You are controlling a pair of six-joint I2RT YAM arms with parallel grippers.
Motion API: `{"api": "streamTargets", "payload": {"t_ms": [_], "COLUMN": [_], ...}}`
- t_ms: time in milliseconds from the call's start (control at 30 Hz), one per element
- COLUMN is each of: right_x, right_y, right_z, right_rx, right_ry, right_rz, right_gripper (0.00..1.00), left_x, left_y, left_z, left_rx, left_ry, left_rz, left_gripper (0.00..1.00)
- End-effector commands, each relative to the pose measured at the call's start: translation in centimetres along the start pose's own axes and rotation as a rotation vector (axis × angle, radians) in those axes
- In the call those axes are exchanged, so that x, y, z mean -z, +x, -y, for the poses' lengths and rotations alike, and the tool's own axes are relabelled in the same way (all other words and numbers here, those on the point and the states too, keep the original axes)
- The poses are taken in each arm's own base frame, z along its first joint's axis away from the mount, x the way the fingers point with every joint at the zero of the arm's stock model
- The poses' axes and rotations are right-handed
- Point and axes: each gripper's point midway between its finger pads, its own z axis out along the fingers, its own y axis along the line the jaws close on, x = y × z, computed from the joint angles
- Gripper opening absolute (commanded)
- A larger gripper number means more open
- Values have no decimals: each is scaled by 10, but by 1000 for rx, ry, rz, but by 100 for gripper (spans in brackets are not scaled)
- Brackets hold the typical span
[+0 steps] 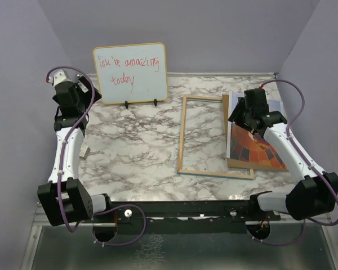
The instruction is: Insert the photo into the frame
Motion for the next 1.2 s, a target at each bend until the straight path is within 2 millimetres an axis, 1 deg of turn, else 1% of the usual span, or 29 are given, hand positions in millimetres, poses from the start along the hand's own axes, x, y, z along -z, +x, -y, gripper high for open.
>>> {"api": "streamTargets", "payload": {"t_ms": [0, 133, 267, 367, 433, 467, 533, 567, 700, 833, 867, 900, 967, 1067, 1167], "right_x": [7, 9, 10, 11, 10, 9, 7, 6, 0, -8, -11, -14, -20, -30, -39], "right_y": [10, 15, 21, 28, 34, 38, 45, 49, 63, 78, 81, 85, 90, 94, 97], "right_z": [2, 3, 1, -1, -4, -6, -9, -11, -20, -30, -31, -32, -33, -36, -37], "right_rx": [-12, 0, 10, 16, 21, 26, 31, 31, 26, 24, 22, 19, 17, 19, 19], "right_ry": [-17, -31, -56, -81, -101, -116, -136, -148, -198, -256, -262, -261, -264, -266, -255], "right_rz": [-20, -35, -51, -78, -104, -120, -155, -177, -242, -312, -331, -348, -377, -404, -429], "right_gripper": [57, 57, 57, 57, 57, 57, 56, 54, 45, 43, 42, 42, 42, 41, 41], "left_x": [12, 13, 12, 18, 21, 23, 26, 29, 37, 54, 62, 64, 64, 58, 52], "left_y": [5, 9, 13, 18, 28, 37, 62, 80, 150, 214, 231, 246, 272, 308, 338], "left_z": [26, 48, 62, 78, 93, 103, 121, 132, 161, 193, 203, 209, 213, 216, 219], "left_rx": [-19, -10, 50, 32, -8, -24, -39, -40, -61, -119, -153, -183, -235, -296, -353], "left_ry": [123, 221, 283, 355, 393, 412, 449, 473, 501, 540, 557, 555, 515, 445, 393], "left_rz": [-36, -84, -105, -124, -141, -158, -219, -265, -427, -559, -588, -608, -635, -686, -718], "left_gripper": [99, 99, 99, 99, 99, 99, 99, 99, 99, 99, 99, 99, 98, 91, 85]}}
